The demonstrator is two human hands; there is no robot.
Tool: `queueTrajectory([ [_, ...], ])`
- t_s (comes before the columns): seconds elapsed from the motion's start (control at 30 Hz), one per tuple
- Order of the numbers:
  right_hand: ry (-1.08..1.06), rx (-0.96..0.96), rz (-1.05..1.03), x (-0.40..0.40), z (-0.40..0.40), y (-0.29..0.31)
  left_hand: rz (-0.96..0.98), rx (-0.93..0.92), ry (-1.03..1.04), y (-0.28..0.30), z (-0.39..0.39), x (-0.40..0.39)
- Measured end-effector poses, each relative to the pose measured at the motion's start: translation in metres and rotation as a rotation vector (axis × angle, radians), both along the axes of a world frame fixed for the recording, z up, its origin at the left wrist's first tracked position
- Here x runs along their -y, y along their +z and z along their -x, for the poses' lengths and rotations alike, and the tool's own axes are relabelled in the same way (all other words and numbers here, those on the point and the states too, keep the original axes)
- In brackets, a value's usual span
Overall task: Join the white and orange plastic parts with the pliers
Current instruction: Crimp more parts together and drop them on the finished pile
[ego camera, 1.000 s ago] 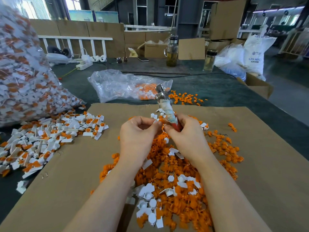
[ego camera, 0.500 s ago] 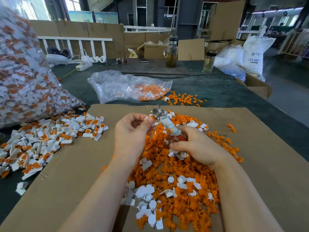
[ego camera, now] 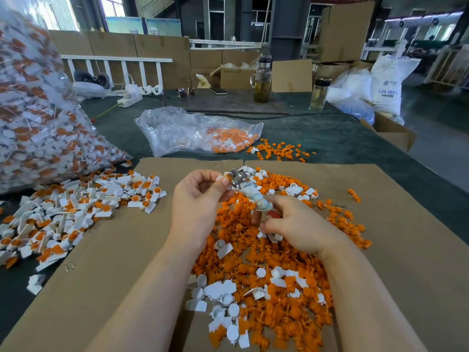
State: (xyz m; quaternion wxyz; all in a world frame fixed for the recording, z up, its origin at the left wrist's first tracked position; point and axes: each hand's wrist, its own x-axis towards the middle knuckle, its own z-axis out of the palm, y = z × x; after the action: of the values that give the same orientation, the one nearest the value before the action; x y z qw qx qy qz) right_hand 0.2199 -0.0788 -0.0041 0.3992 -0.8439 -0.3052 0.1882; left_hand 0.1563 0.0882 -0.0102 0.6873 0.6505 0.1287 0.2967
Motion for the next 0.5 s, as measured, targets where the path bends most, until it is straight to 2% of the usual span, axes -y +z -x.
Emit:
queueTrajectory([
  [0.5, -0.019, 0.145, 0.022, -0.013, 0.003, 0.000, 0.035, -0.038, 0.022, -0.004, -0.003, -0.008],
])
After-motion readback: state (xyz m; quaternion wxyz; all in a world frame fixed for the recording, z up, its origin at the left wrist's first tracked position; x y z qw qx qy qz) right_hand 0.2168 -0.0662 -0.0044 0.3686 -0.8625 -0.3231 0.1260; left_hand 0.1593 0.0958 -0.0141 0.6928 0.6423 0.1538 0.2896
